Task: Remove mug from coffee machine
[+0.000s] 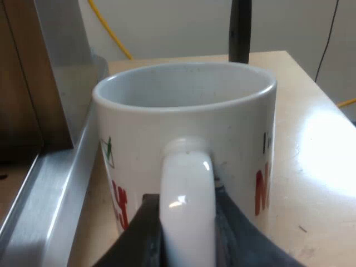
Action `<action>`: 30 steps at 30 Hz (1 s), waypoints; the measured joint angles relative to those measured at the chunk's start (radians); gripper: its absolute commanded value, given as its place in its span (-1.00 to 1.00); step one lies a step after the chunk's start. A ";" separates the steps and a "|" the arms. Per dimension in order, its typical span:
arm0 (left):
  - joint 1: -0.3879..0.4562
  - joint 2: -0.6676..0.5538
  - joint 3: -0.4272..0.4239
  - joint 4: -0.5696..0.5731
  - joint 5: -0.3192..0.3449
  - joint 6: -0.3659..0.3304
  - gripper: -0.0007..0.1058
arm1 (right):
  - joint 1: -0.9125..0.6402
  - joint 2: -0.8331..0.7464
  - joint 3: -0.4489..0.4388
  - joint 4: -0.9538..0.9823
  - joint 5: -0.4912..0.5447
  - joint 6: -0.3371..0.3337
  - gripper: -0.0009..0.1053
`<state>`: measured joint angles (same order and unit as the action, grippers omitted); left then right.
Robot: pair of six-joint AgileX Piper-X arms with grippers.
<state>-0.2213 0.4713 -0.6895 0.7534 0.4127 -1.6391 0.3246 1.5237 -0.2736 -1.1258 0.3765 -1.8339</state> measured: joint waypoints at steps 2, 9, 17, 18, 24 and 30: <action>0.000 0.000 0.000 0.000 0.000 0.000 0.65 | 0.000 0.023 0.000 -0.023 -0.002 -0.001 -0.98; 0.000 0.000 0.000 0.000 0.000 0.000 0.65 | 0.000 0.084 -0.001 -0.050 -0.004 -0.001 -0.98; 0.000 0.000 0.000 0.000 0.000 0.000 0.65 | 0.000 0.099 -0.003 -0.048 0.002 0.043 -0.98; 0.000 0.000 0.000 0.000 0.000 0.000 0.65 | 0.000 0.099 -0.003 -0.046 0.002 0.045 -0.98; 0.000 0.000 0.000 0.000 0.000 0.000 0.65 | 0.000 0.099 -0.008 -0.021 0.002 0.061 -0.98; 0.000 0.000 0.000 0.000 0.000 0.000 0.65 | 0.000 0.099 -0.007 -0.008 -0.010 0.061 -0.98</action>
<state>-0.2213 0.4713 -0.6895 0.7534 0.4127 -1.6391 0.3246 1.6223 -0.2809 -1.1333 0.3666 -1.7726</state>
